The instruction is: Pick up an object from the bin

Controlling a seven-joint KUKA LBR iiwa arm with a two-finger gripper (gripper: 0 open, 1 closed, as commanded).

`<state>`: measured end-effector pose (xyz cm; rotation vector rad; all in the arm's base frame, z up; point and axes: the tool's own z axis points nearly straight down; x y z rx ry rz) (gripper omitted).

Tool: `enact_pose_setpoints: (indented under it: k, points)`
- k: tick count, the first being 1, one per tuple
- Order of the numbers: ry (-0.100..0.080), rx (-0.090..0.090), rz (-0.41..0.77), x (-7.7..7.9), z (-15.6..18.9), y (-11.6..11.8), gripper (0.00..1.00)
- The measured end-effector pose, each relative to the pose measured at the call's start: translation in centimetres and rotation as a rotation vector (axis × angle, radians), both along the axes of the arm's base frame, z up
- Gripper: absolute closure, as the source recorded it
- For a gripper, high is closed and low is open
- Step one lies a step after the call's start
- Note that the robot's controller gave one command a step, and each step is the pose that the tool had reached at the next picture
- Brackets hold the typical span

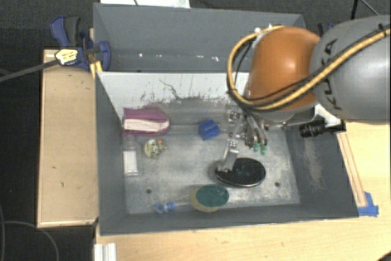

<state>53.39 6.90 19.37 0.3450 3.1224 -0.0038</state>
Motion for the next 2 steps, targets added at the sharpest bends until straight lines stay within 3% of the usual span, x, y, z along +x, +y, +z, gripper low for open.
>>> enact_pose_setpoints:
  k: [1,2]
  points:
    - [0.002,0.005,0.068,-3.42,-12.45,-0.6,0.0]
    - [-0.006,0.008,0.062,-3.22,-12.04,-0.42,1.0]
